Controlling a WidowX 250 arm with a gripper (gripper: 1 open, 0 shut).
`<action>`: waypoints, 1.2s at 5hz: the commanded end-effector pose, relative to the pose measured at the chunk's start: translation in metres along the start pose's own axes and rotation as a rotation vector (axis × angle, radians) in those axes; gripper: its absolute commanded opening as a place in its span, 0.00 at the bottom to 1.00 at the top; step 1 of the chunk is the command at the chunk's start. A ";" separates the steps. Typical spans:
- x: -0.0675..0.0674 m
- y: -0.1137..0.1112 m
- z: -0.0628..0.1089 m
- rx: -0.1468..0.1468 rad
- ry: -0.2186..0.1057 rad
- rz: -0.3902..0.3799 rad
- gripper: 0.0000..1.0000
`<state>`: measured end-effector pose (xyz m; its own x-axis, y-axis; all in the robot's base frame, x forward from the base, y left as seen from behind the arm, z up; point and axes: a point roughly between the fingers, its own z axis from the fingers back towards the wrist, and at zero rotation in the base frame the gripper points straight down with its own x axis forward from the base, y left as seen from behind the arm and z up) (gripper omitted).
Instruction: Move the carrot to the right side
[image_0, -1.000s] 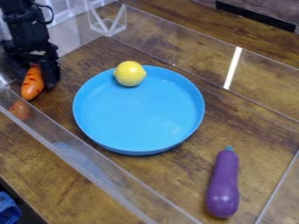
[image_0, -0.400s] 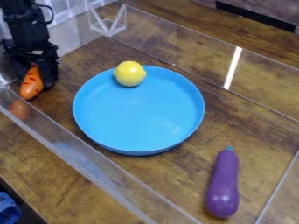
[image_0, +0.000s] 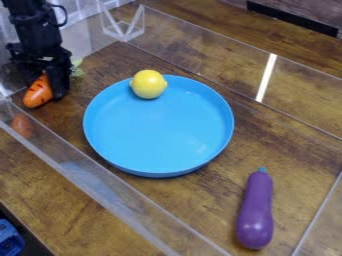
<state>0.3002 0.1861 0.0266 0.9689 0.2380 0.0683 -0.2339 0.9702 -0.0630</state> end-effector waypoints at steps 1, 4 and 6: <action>0.016 -0.007 0.018 0.022 -0.051 -0.036 0.00; 0.033 -0.012 0.049 0.038 -0.102 -0.092 0.00; 0.050 -0.013 0.060 0.063 -0.148 -0.147 0.00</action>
<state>0.3368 0.1865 0.0610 0.9841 0.1137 0.1366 -0.1124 0.9935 -0.0173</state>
